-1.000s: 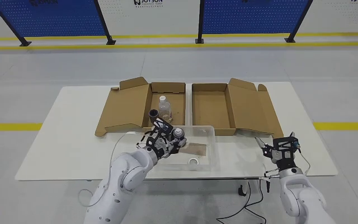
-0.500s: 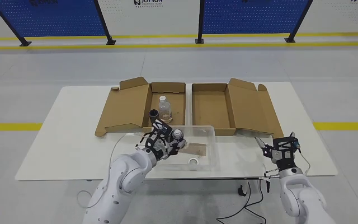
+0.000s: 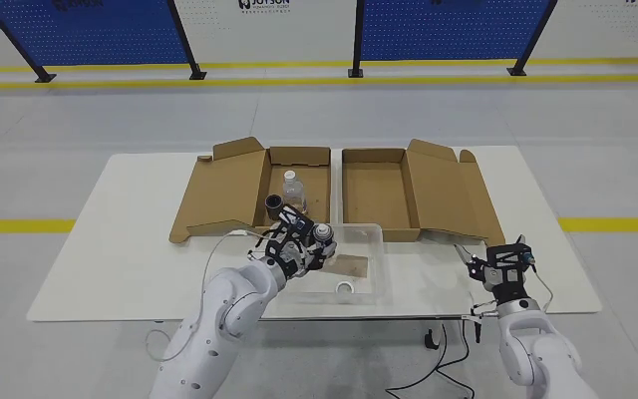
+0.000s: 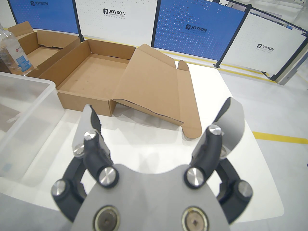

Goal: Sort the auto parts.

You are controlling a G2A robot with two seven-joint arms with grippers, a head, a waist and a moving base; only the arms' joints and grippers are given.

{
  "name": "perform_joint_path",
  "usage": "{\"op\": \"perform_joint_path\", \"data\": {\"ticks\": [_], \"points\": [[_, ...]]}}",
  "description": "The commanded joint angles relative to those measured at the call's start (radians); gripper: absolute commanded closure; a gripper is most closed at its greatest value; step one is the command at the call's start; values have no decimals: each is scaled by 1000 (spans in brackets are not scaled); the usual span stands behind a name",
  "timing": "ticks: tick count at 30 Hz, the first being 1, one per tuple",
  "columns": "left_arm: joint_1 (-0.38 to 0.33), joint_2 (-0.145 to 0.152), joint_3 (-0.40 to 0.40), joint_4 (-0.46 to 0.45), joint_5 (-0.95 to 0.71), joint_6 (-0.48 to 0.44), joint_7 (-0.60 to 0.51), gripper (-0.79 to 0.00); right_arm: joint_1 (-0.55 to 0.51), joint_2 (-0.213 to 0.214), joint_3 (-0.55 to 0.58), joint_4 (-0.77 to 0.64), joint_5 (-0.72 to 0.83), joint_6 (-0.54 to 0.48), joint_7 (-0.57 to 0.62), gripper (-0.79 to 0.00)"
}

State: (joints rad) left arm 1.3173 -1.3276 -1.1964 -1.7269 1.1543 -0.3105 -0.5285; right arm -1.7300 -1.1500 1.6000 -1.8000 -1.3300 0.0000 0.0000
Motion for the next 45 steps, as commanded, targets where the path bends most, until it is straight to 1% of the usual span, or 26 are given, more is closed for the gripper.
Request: {"op": "perform_joint_path", "data": {"ticks": [1,7,13,22,29,36,45], "points": [[-16,-2,10,11,3,12,9,0,0,0,0,0,0,0,0,-785],[-78,-11,57,62,31,52,42,0,0,0,0,0,0,0,0,-785],[-165,-28,114,147,33,106,74,0,0,0,0,0,0,0,0,-785],[-304,-61,186,311,27,196,133,0,0,0,0,0,0,0,0,-785],[-390,-86,232,483,52,250,215,0,0,0,0,0,0,0,0,-785],[-451,-107,262,628,73,287,258,0,0,0,0,0,0,0,0,-785],[-493,-128,270,762,57,311,307,0,0,0,0,0,0,0,0,-785]]}}
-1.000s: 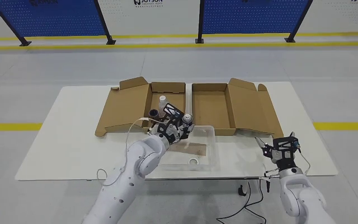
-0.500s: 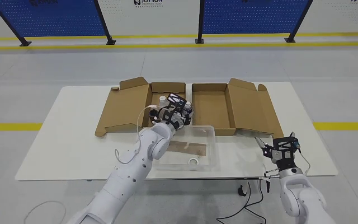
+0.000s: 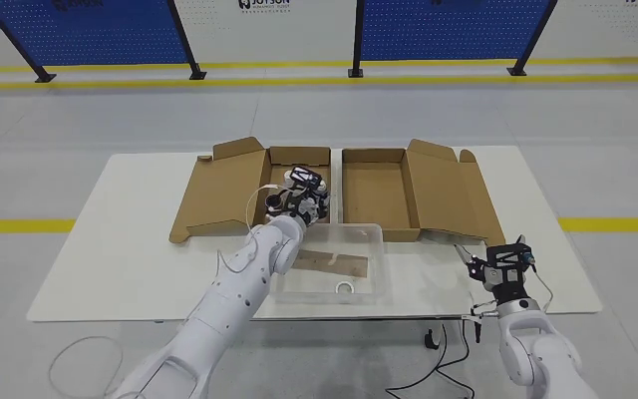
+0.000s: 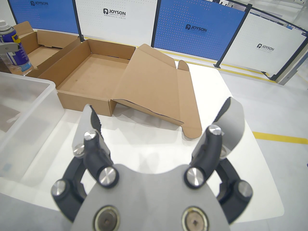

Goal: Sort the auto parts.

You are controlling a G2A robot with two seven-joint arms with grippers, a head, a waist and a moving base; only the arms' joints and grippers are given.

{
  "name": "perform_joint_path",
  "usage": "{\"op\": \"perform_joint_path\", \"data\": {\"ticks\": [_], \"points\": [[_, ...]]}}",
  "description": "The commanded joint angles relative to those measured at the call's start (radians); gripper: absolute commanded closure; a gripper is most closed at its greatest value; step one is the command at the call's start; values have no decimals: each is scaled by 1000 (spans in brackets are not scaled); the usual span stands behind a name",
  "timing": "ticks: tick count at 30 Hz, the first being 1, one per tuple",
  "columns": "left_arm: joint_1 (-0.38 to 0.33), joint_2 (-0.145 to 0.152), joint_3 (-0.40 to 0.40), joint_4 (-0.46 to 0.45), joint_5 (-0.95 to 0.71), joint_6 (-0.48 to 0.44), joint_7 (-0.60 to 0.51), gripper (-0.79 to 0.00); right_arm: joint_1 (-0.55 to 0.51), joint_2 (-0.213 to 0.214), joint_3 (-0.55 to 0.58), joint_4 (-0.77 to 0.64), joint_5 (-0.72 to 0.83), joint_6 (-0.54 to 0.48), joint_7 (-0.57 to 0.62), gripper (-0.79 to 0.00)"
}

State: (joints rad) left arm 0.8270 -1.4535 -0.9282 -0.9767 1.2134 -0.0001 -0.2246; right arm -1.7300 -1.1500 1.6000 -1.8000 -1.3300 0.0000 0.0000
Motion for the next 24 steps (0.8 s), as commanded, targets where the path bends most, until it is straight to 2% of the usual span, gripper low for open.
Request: {"op": "perform_joint_path", "data": {"ticks": [1,11,24], "points": [[-6,-5,1,23,-10,1,6,0,0,0,0,0,0,0,0,-785],[-29,-21,-18,111,-82,-7,32,0,0,0,0,0,0,0,0,-785],[-19,-31,-22,153,-80,-16,56,0,0,0,0,0,0,0,0,-785]]}}
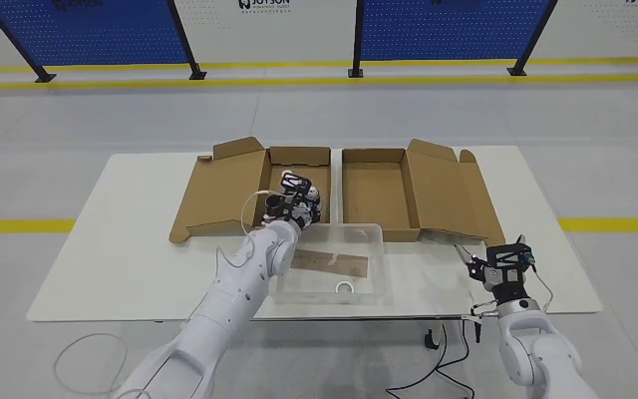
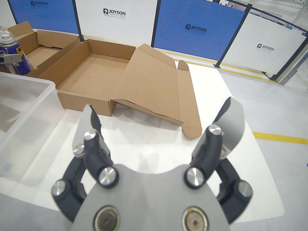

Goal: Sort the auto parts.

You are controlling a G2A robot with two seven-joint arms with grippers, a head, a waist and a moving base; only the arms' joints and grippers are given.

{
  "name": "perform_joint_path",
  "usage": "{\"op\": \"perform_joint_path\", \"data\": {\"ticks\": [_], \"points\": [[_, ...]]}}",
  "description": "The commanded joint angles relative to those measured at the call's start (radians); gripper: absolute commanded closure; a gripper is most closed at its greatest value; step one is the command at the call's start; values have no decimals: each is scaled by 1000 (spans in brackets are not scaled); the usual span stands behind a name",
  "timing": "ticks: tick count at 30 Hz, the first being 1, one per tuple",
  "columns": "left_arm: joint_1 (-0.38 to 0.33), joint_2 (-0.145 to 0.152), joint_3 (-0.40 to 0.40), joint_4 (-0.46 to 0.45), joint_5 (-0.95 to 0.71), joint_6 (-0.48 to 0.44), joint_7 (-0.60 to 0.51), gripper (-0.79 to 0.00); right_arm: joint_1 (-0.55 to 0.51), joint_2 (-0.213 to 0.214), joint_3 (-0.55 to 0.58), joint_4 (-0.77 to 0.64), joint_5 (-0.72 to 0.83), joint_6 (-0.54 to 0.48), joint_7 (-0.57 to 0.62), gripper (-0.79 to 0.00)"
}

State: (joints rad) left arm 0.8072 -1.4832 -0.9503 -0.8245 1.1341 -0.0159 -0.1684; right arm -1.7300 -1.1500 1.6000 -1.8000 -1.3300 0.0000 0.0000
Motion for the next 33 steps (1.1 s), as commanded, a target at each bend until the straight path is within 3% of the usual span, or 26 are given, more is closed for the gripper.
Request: {"op": "perform_joint_path", "data": {"ticks": [1,5,6,14,19,26,33], "points": [[1,-2,1,3,1,-2,0,0,0,0,0,0,0,0,0,-785],[-3,-6,4,13,1,-7,-4,-3,0,0,0,0,0,0,0,-785],[-4,-7,5,16,1,-7,-5,-58,0,0,0,0,0,0,0,-785],[-17,-15,6,37,4,-11,-1,-126,0,0,0,0,0,0,0,-785],[-20,-18,2,43,4,-19,-1,-126,0,0,0,0,0,0,0,-785],[-24,-19,0,57,16,-28,-6,-351,0,0,0,0,0,0,0,-785],[-20,-24,1,63,23,-32,-4,-351,0,0,0,0,0,0,0,-785]]}}
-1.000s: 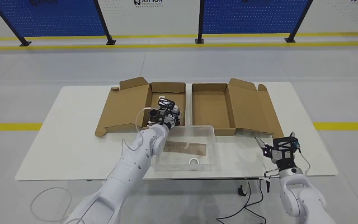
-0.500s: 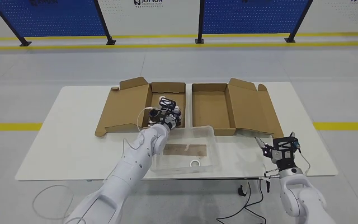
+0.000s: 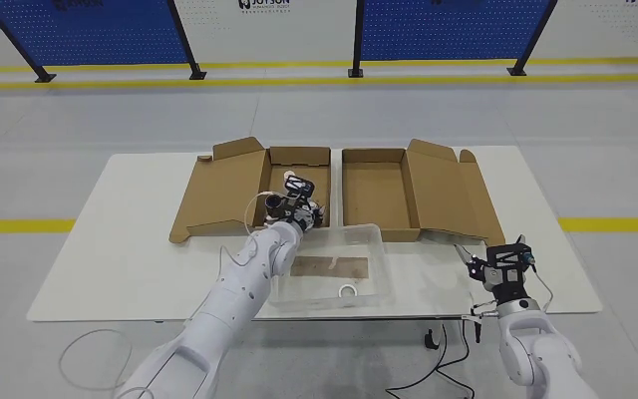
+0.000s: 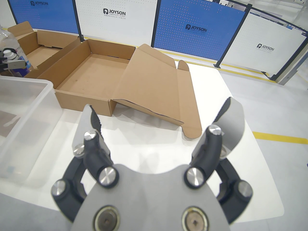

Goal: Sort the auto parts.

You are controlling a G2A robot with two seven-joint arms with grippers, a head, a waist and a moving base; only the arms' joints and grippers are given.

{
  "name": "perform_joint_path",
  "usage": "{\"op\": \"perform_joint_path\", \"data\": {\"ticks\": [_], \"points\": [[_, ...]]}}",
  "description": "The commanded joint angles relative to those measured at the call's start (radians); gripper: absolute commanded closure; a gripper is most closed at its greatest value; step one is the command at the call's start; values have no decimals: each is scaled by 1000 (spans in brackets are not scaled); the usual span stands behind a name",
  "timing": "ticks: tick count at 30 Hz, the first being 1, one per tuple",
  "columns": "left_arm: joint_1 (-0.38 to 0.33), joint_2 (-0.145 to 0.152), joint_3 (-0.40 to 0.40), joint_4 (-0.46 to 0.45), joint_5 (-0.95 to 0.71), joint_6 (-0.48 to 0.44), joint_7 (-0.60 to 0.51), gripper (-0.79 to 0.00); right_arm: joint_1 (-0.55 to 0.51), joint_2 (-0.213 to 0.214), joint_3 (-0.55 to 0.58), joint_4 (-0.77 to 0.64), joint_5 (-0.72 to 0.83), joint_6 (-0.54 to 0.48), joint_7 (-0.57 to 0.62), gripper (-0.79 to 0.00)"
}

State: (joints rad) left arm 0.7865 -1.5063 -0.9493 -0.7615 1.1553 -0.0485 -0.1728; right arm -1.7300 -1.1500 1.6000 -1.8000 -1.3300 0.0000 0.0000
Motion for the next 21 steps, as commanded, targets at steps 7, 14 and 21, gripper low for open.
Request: {"op": "perform_joint_path", "data": {"ticks": [7,14,21], "points": [[2,-3,-3,-8,8,-3,1,-376,0,0,0,0,0,0,0,-785],[31,5,-23,-90,11,-19,-3,-526,0,0,0,0,0,0,0,-785],[99,27,-66,-258,38,-28,-36,-628,0,0,0,0,0,0,0,-785]]}}
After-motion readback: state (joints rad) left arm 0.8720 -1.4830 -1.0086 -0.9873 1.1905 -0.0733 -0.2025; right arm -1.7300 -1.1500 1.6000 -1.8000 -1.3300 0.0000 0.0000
